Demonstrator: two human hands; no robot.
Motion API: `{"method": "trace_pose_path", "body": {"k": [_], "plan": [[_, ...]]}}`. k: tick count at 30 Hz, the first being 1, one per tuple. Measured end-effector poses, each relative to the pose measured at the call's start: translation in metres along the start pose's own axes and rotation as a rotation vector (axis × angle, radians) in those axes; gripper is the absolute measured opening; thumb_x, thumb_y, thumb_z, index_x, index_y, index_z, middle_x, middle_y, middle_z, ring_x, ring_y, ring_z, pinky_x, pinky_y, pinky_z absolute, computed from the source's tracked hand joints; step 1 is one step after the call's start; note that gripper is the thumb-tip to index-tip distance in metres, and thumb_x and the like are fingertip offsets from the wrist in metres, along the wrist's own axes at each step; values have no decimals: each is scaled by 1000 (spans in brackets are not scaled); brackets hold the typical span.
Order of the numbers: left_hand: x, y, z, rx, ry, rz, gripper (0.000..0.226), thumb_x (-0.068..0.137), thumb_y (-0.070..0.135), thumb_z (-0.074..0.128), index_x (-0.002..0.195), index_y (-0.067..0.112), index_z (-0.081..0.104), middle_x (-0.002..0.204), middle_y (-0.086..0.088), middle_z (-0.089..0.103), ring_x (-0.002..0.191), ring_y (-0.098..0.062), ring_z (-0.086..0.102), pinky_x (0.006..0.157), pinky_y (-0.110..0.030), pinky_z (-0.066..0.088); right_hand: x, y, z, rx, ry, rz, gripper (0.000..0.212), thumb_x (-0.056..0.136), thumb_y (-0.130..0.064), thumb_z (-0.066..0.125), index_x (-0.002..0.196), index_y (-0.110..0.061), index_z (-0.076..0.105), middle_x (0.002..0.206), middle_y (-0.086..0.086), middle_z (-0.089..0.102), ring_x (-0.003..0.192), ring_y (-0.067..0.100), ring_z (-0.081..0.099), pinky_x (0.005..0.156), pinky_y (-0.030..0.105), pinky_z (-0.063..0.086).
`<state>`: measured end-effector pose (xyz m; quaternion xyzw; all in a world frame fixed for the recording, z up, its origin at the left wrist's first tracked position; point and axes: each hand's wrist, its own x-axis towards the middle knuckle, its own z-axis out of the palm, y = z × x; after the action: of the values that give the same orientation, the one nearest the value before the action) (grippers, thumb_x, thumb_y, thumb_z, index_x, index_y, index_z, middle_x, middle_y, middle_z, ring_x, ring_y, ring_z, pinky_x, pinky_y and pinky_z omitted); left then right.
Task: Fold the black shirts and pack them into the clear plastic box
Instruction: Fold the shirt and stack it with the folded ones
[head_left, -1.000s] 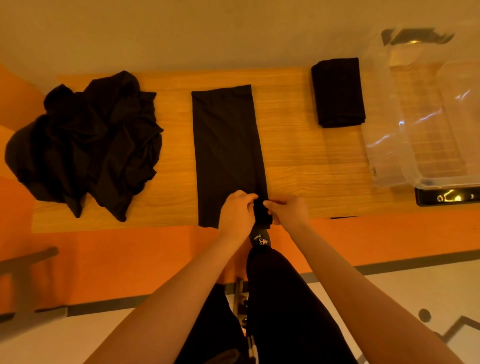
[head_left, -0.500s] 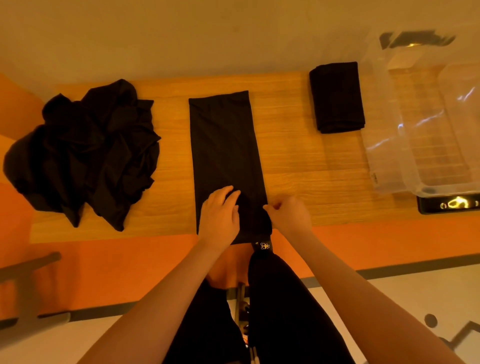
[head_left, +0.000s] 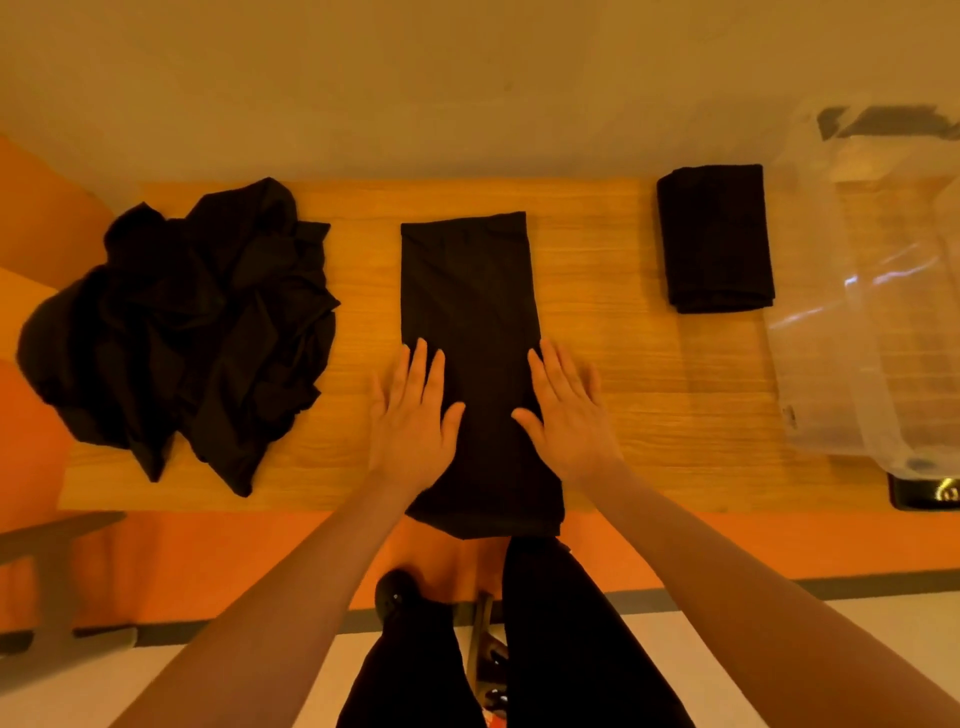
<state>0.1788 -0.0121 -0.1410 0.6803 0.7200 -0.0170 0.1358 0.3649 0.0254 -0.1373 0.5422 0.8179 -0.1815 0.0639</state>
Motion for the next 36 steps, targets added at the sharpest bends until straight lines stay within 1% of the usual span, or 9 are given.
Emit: {"method": "trace_pose_path", "body": {"k": [4, 9, 20, 23, 25, 27, 29, 33, 36], "plan": [[70, -7, -21, -7, 21, 42, 61, 99, 41, 26, 149, 12, 7, 157, -10, 0, 145, -25, -5, 114, -41, -5, 72, -2, -30, -8, 47, -33, 63, 99, -42, 26, 149, -16, 0, 157, 3, -8, 144, 17, -12, 113, 38, -10], [134, -20, -23, 57, -39, 76, 65, 97, 49, 24, 150, 17, 1, 157, -9, -6, 144, -23, -10, 115, -42, -4, 145, 10, -41, -98, -13, -90, 65, 98, -49, 22, 149, -17, 0, 158, 2, -5, 144, 15, -8, 115, 41, -4], [206, -16, -35, 89, -19, 94, 67, 94, 56, 23, 149, 25, 2, 158, -7, -6, 144, -26, -10, 114, -51, -3, 199, 44, -61, -120, 42, -71, 68, 96, -53, 20, 149, -16, -1, 158, 4, -6, 145, 17, -8, 116, 44, -1], [184, -10, -41, -1, 58, 86, 63, 98, 45, 29, 150, 17, 6, 157, -11, -2, 144, -26, -7, 114, -47, -4, 174, 39, -66, -16, 67, -82, 67, 97, -48, 26, 149, -14, 1, 158, 6, -7, 144, 19, -8, 115, 43, -4], [144, -3, -40, -121, 136, 130, 58, 98, 35, 34, 148, 12, 15, 157, -12, 7, 144, -26, 0, 114, -45, -1, 129, 33, -60, 26, 141, -154, 64, 97, -44, 31, 149, -12, 14, 157, 8, 6, 144, 21, 2, 115, 44, 3], [86, 2, -31, -185, 155, 243, 54, 94, 31, 34, 144, 9, 29, 153, -14, 21, 143, -26, 11, 114, -48, 10, 69, 25, -41, 38, 185, -237, 59, 93, -41, 32, 143, -10, 31, 152, 11, 26, 141, 22, 16, 114, 46, 16], [22, 5, -13, -129, 105, 383, 53, 91, 34, 34, 138, 9, 35, 148, -13, 35, 139, -25, 19, 112, -48, 16, 7, 17, -14, 42, 152, -293, 54, 94, -41, 31, 140, -13, 36, 148, 9, 34, 140, 18, 19, 115, 43, 18], [-67, -9, 21, 6, -79, 509, 52, 91, 42, 34, 136, 16, 35, 144, -6, 43, 138, -22, 22, 111, -42, 14, -75, 13, 31, 31, 91, -271, 57, 98, -50, 18, 141, -15, 29, 151, 2, 23, 145, 13, 3, 115, 35, 10], [-83, -24, 24, 7, -43, 497, 46, 94, 38, 32, 131, 15, 47, 137, -5, 51, 134, -21, 28, 112, -35, 11, -96, 18, 43, 74, 152, -196, 54, 99, -49, 17, 140, -15, 30, 157, -6, 10, 144, 12, 5, 117, 34, 13]]}}
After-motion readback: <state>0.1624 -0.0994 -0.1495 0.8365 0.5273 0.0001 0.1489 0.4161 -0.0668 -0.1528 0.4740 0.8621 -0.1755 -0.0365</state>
